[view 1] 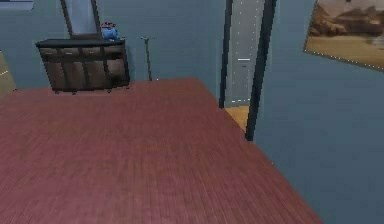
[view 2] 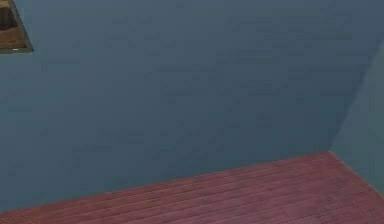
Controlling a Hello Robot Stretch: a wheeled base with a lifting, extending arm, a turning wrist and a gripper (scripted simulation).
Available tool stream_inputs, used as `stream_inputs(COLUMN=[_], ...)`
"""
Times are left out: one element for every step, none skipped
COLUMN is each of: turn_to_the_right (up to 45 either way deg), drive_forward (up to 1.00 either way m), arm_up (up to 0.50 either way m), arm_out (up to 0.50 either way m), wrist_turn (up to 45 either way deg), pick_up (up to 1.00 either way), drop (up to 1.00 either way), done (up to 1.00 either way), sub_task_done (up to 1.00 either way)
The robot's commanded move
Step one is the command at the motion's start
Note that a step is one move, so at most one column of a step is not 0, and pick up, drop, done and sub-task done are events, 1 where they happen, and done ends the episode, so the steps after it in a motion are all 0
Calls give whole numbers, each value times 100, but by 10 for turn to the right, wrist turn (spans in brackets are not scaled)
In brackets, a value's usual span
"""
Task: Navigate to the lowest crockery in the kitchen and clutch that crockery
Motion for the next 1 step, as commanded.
stream_inputs(turn_to_the_right=[-30], drive_forward=[0], arm_up=[0], arm_out=[0], wrist_turn=[0], pick_up=[0], drop=[0], done=[0], sub_task_done=[0])
